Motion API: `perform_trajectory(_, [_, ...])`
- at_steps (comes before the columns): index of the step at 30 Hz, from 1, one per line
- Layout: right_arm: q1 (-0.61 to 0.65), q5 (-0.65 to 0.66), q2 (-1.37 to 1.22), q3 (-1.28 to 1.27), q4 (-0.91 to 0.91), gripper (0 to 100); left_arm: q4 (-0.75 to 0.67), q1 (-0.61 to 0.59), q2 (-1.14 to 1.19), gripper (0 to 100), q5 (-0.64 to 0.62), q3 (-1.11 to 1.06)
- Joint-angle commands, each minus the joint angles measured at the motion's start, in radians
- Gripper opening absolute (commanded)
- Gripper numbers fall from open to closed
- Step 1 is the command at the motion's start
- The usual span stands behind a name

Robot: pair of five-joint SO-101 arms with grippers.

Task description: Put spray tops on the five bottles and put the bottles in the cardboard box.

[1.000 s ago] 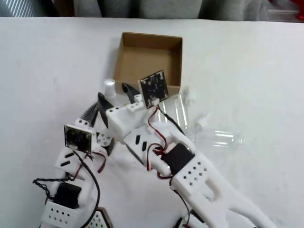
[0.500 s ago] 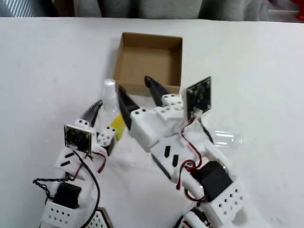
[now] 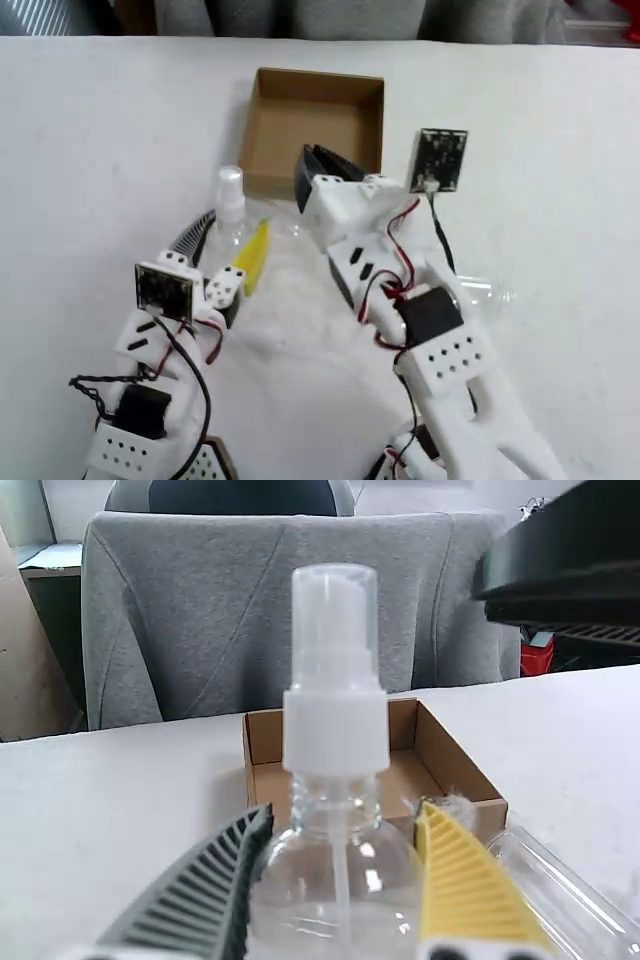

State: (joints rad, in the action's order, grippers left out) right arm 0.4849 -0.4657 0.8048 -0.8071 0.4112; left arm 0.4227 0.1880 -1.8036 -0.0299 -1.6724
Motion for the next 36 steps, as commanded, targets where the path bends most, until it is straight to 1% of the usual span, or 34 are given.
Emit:
perform_trajectory(1, [-0.005, 0.023, -0.044, 0.012, -0.059, 1.7, -0.005, -0.001, -0.016, 8, -0.009, 0.012])
perform_trajectory(5, [0.018, 0.025, -0.116, 0.018, -0.127, 1.8, -0.005, -0.001, -0.016, 8, -0.009, 0.012])
perform_trajectory(12, [0.153, 0.025, -0.206, 0.069, -0.127, 1.8, -0.003, -0.001, -0.016, 8, -0.009, 0.012])
perform_trajectory(16, [0.191, 0.025, -0.183, 0.071, -0.077, 1.8, -0.003, -0.001, -0.016, 8, -0.009, 0.012])
perform_trajectory(22, [0.232, 0.025, -0.045, 0.071, 0.015, 1.8, -0.003, -0.001, -0.016, 8, -0.009, 0.012])
perform_trajectory(24, [0.208, 0.025, -0.004, 0.069, 0.022, 1.8, -0.003, -0.001, -0.016, 8, -0.009, 0.012])
perform_trajectory(27, [0.128, 0.025, 0.033, 0.060, 0.030, 1.8, -0.002, -0.001, -0.016, 8, -0.009, 0.012])
perform_trajectory(30, [0.041, 0.025, 0.036, 0.041, 0.031, 1.8, -0.002, -0.001, -0.016, 8, -0.009, 0.012])
perform_trajectory(36, [-0.068, 0.025, 0.010, 0.021, 0.016, 1.8, -0.002, -0.001, -0.016, 8, -0.009, 0.012])
